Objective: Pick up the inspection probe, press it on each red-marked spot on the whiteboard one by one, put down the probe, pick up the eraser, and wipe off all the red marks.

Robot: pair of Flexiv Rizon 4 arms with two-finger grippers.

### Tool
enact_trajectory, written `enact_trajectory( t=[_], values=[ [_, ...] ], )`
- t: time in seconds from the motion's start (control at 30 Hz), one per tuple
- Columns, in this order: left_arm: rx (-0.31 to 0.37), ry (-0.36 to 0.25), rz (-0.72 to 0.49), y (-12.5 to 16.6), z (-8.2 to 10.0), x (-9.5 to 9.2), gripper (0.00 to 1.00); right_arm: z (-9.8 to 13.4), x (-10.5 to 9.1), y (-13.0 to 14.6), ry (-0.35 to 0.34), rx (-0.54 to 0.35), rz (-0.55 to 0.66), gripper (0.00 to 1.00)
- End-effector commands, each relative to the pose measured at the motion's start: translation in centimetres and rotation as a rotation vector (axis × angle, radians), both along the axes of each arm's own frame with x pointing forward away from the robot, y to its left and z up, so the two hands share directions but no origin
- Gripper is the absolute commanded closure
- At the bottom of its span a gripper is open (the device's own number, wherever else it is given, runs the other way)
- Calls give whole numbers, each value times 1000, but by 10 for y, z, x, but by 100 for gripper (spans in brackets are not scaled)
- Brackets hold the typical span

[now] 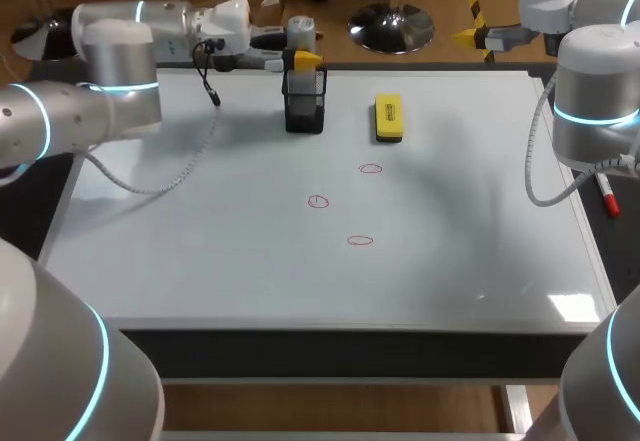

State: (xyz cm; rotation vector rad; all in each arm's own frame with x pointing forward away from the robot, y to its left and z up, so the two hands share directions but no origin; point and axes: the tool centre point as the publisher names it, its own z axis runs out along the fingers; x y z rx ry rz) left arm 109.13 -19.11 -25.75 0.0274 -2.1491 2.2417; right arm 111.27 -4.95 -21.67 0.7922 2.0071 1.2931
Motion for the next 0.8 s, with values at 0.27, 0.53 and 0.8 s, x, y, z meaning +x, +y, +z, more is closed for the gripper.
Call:
enact_trajectory(
  t=[0.27, 0.53, 0.8],
  values=[
    [7, -12, 34, 5, 36, -16, 100, 0, 1, 0, 1, -1, 1, 0],
    [-5, -34, 29, -1, 57, -17, 100, 0, 1, 0, 1, -1, 1, 0],
    [-7, -51, 37, -8, 80, -18, 100, 0, 1, 0, 1, -1, 1, 0]
  ],
)
